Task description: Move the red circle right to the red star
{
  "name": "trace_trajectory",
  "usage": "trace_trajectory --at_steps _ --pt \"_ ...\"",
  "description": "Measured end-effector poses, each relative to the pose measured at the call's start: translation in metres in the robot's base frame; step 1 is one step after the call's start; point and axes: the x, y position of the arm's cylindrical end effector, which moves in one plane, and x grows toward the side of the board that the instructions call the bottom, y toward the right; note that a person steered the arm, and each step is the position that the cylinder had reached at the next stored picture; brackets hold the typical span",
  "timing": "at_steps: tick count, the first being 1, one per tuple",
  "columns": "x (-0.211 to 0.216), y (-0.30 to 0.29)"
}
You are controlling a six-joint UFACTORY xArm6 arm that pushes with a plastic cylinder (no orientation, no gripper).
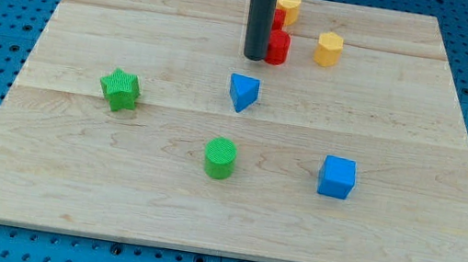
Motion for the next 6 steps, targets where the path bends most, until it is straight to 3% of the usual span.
trace_trajectory --at_steps 2,3,4,5,6 --pt "-0.008 -0.019" --pt "0.016 0.001" --pt "-0.021 0.049" --pt "0.013 0.064" --pt "0.029 0.143"
